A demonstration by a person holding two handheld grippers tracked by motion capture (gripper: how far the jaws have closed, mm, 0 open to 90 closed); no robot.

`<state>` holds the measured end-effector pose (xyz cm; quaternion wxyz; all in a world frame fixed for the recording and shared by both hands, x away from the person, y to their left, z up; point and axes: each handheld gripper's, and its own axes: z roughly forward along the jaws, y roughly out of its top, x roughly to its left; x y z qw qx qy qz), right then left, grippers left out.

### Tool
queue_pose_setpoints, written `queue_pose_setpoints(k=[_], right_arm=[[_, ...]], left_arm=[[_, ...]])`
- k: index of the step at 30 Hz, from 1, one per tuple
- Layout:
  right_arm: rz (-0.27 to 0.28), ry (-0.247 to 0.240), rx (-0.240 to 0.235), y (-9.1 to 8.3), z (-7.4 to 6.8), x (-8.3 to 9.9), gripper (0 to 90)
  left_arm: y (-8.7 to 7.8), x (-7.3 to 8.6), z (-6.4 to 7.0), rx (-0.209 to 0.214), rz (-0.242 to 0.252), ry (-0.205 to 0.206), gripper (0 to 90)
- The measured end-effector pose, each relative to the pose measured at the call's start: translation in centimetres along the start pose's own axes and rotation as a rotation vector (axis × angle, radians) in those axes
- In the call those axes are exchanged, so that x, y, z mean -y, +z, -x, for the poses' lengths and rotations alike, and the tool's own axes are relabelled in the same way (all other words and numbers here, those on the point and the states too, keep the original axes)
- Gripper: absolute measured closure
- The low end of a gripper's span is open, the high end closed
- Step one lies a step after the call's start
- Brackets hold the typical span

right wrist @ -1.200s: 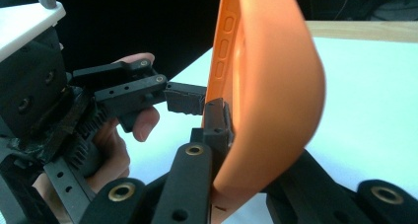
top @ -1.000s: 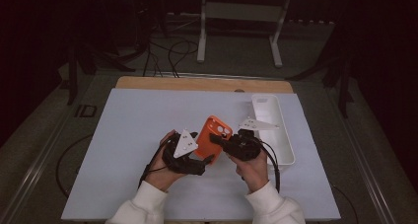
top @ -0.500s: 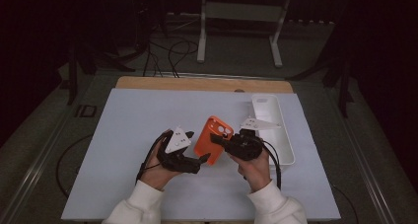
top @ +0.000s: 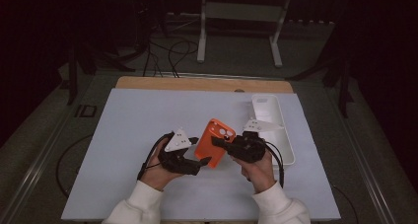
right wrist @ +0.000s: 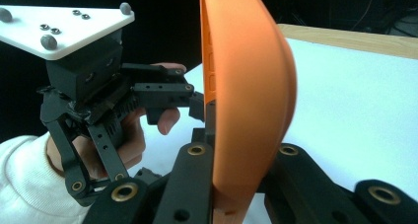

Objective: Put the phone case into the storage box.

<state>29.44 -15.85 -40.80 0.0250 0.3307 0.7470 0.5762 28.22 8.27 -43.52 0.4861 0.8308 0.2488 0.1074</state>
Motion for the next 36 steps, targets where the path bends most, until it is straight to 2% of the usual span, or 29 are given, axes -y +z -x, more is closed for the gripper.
queue_pose_setpoints(k=[5,8,13,18,22,28,31,33,36], right_arm=[[-0.005,-0.023,-0.028,-0.1,0.0,0.1,84.8],[0.002,-0.024,-0.05,-0.2,0.0,0.1,84.7],[-0.001,-0.035,-0.069,0.0,-0.1,0.1,84.7],[-0.002,-0.048,-0.084,-0.1,-0.3,0.1,84.8],[0.004,-0.05,-0.118,-0.1,-0.3,0.1,85.1],[-0.007,-0.08,-0.122,-0.1,-0.4,0.2,84.9],[-0.003,-0.072,-0.134,-0.3,-0.2,0.2,84.2],[0.0,-0.069,-0.144,-0.4,0.0,0.2,83.3],[0.006,-0.064,-0.149,-0.5,0.1,0.1,77.2]], left_arm=[[0.1,0.0,0.1,0.056,0.0,0.002,29.2],[0.2,0.1,-0.1,0.092,-0.005,-0.01,29.3],[0.3,0.2,-0.1,0.113,-0.003,-0.013,38.5],[0.1,0.2,-0.2,0.102,0.004,-0.007,49.2],[0.2,0.5,-0.5,0.147,0.016,-0.015,54.7],[0.0,1.0,-0.4,0.155,0.034,0.013,62.3],[-0.1,1.0,-0.6,0.181,0.047,0.008,68.1],[-0.2,1.1,-0.7,0.201,0.057,-0.002,71.4],[-0.2,1.2,-0.8,0.226,0.062,-0.003,78.0]])
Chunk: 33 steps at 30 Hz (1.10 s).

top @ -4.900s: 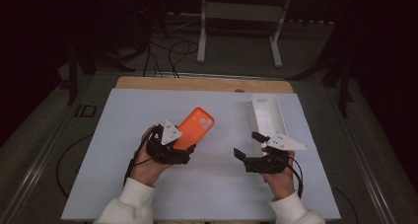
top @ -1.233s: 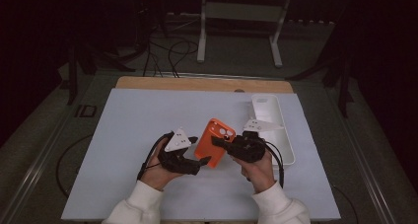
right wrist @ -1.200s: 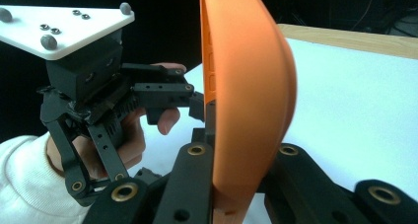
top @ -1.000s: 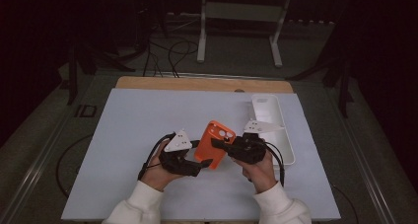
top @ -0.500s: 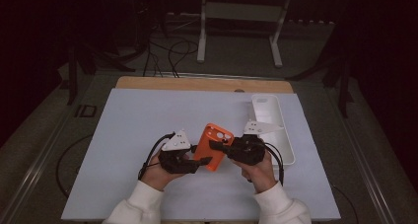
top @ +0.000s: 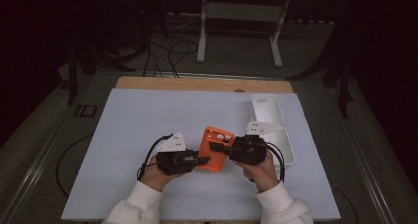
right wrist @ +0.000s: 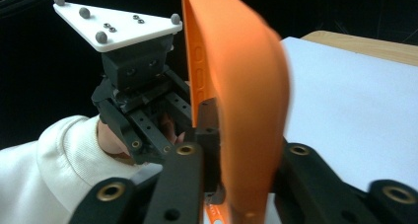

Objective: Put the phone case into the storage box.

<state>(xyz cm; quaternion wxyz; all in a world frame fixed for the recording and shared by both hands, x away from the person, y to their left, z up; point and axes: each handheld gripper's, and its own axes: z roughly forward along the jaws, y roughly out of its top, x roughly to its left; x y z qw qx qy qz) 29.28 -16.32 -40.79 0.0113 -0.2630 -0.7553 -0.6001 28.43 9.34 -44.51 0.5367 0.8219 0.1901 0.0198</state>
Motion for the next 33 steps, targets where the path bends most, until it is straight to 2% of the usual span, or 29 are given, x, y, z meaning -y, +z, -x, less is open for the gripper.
queue_pose_setpoints(k=[4,9,13,17,23,25,26,29,33], right_arm=[[-0.001,-0.005,0.01,0.0,0.0,0.0,72.5],[0.008,-0.004,0.022,-0.2,0.2,0.1,70.9],[0.017,-0.002,0.029,-0.1,0.1,0.0,68.1],[0.013,-0.01,0.071,0.0,0.0,0.0,60.8],[0.01,-0.015,0.147,0.0,-0.1,0.2,41.3],[0.009,-0.015,0.163,-0.1,-0.1,0.2,38.8],[0.011,-0.014,0.173,-0.2,-0.1,0.2,35.7],[0.019,-0.011,0.227,-0.4,-0.1,0.4,24.4],[0.015,-0.028,0.269,-0.4,-0.2,0.5,18.6]], left_arm=[[0.0,0.0,0.0,-0.007,0.012,-0.005,80.1],[-0.3,-0.1,0.0,-0.012,0.043,-0.014,80.2],[-0.4,-0.2,0.2,-0.034,0.047,-0.011,80.5],[-0.5,-0.2,0.3,-0.061,0.052,-0.007,80.6],[-0.8,-0.3,0.3,-0.125,0.064,-0.013,80.6],[-0.9,-0.3,0.3,-0.139,0.067,-0.015,80.6],[-1.0,-0.3,0.3,-0.161,0.07,-0.016,80.6],[-1.0,-0.3,0.1,-0.195,0.075,-0.029,80.5],[-1.0,-0.3,0.0,-0.236,0.076,-0.034,80.5]])
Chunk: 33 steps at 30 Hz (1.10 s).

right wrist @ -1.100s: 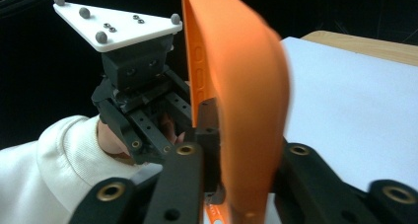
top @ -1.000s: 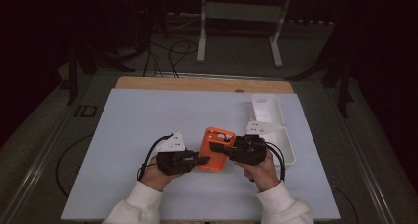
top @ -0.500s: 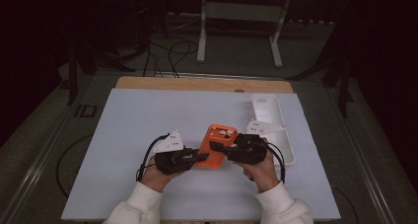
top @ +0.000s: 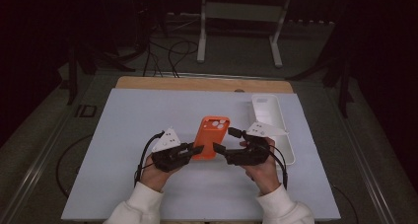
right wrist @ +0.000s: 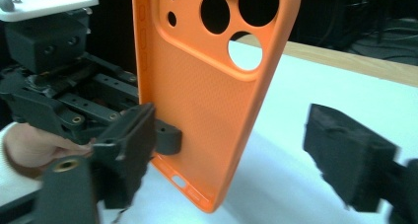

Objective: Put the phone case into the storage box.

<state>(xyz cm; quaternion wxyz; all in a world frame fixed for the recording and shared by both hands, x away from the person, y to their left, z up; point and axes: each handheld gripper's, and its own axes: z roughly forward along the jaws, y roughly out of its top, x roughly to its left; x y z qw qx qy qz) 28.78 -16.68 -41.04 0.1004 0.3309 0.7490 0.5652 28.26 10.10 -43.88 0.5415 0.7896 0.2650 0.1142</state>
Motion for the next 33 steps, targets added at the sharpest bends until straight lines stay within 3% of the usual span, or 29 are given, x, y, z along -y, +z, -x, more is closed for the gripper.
queue_pose_setpoints(k=[15,17,33], right_arm=[[0.033,0.017,0.058,0.2,-0.2,0.0,10.5],[0.035,0.02,0.069,0.2,-0.3,-0.1,10.6],[0.018,0.035,0.05,0.7,-0.8,-0.7,9.8]], left_arm=[[-0.1,0.1,0.0,-0.142,-0.004,-0.013,80.4],[-0.1,0.0,0.2,-0.179,0.0,-0.006,80.5],[0.5,-0.1,1.4,-0.267,-0.014,0.035,80.4]])
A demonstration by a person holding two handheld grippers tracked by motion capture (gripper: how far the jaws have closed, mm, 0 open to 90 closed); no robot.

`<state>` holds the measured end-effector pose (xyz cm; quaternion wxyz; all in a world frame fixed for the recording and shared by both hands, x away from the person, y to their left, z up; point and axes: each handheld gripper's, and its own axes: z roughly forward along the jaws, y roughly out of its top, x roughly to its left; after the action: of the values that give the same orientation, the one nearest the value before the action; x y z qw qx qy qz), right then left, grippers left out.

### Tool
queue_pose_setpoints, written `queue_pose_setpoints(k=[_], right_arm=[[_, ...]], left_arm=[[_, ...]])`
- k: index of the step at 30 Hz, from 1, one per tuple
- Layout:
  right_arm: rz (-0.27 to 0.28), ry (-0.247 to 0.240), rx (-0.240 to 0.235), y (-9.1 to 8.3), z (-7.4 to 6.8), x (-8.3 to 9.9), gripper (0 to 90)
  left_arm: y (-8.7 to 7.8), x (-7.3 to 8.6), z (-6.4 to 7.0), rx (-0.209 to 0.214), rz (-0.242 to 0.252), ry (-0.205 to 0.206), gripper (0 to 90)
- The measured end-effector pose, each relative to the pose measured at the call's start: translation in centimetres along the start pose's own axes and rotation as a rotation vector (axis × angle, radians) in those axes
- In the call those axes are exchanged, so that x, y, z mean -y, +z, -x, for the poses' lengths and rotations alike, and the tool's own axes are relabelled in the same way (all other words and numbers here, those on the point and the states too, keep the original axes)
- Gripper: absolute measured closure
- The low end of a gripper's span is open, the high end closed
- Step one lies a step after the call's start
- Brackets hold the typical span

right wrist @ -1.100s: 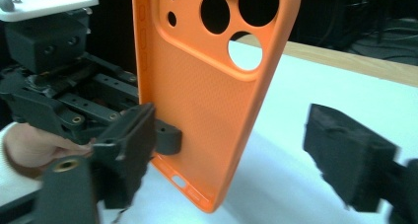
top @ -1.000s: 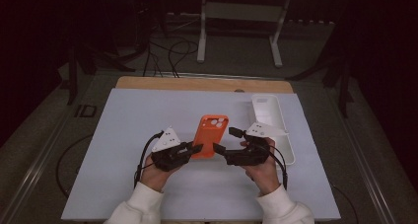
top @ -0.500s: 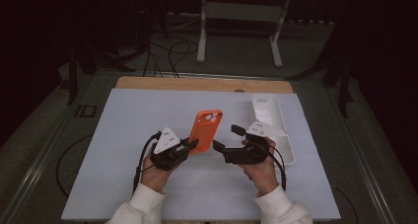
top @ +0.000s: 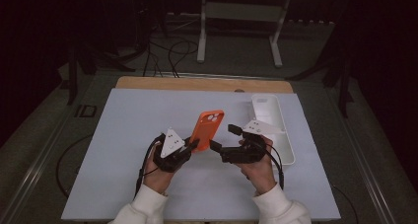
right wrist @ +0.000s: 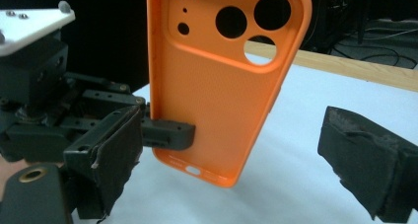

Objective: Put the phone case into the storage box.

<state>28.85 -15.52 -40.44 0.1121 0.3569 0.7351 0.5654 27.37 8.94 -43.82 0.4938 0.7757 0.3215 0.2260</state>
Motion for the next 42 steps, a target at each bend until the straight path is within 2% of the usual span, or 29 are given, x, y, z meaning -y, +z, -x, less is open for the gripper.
queue_pose_setpoints(k=[5,10,15,26,31,33,34,37,42], right_arm=[[0.021,0.02,-0.007,0.0,0.1,-0.2,9.8],[0.055,0.052,0.002,0.0,0.1,-0.4,9.9],[0.075,0.062,0.01,0.1,-0.1,-0.8,9.9],[0.091,0.089,0.038,0.8,-0.7,-1.4,10.3],[0.085,0.101,0.056,1.1,-0.7,-1.6,12.6],[0.081,0.11,0.054,1.2,-0.8,-1.6,13.6],[0.079,0.105,0.062,1.2,-0.8,-1.6,13.6],[0.076,0.095,0.08,1.3,-1.0,-1.6,14.4],[0.072,0.096,0.087,1.4,-1.0,-1.6,14.8]], left_arm=[[0.1,0.0,0.3,-0.019,-0.002,0.005,80.4],[0.3,0.1,0.8,-0.033,-0.005,0.012,80.4],[0.4,0.3,1.2,-0.042,-0.007,0.021,80.4],[0.7,0.5,2.1,-0.059,-0.011,0.038,80.4],[1.0,0.7,2.9,-0.069,-0.018,0.056,80.4],[1.1,0.8,3.3,-0.061,-0.027,0.074,80.4],[1.1,0.8,3.6,-0.062,-0.029,0.083,80.3],[1.2,0.9,4.0,-0.063,-0.03,0.075,80.2],[1.4,1.0,4.7,-0.057,-0.041,0.088,79.5]])
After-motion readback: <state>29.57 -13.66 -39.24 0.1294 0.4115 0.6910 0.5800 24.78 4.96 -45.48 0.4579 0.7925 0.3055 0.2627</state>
